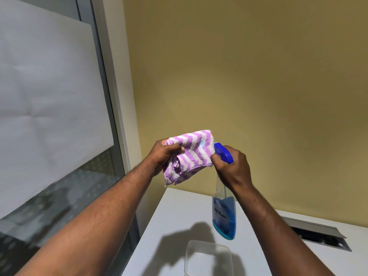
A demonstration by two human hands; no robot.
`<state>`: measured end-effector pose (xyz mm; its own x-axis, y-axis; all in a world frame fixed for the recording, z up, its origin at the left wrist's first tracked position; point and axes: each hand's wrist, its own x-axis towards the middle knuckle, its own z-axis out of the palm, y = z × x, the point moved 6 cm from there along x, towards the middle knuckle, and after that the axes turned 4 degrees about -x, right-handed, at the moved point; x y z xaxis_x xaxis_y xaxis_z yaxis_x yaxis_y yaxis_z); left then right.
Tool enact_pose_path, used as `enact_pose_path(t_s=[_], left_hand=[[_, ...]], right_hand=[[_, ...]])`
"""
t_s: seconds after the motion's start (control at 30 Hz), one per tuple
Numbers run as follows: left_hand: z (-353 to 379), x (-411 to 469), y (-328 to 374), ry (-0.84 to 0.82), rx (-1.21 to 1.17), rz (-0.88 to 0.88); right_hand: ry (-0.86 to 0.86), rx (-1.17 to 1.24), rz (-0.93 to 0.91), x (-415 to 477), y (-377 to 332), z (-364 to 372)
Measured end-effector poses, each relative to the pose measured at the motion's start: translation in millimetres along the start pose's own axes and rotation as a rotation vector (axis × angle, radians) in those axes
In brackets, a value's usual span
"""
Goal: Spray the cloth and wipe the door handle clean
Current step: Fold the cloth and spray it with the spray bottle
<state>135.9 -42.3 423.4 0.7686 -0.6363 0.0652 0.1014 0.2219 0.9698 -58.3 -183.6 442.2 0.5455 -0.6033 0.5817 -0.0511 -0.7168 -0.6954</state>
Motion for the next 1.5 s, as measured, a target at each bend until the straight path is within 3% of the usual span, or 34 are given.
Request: enact_pose_path(t_s=[0.17,0.5,0.8,1.07,1.5], left_hand=[[-4,-6,-2,0.029,0.030,-0.016],[1,-21,0,0.035,0.055,-0.016],[-3,-33,-4,0.031,0.037,-0.046],[-3,-35,1,0.075,0.002,-0.025],[0,-40,2,0.123,0.026,-0.008]], right_hand=[[-0.009,-0.017,0.004,-3,-6,-2],[-0.183,0.035,-0.187,-41,-43,17],[-0.009,0.020,-0.061,-42,-27,-5],[0.048,-0.061,0.040,-56,-2,-20],[-0.228,0.039,-0.109,-82,-24,7]])
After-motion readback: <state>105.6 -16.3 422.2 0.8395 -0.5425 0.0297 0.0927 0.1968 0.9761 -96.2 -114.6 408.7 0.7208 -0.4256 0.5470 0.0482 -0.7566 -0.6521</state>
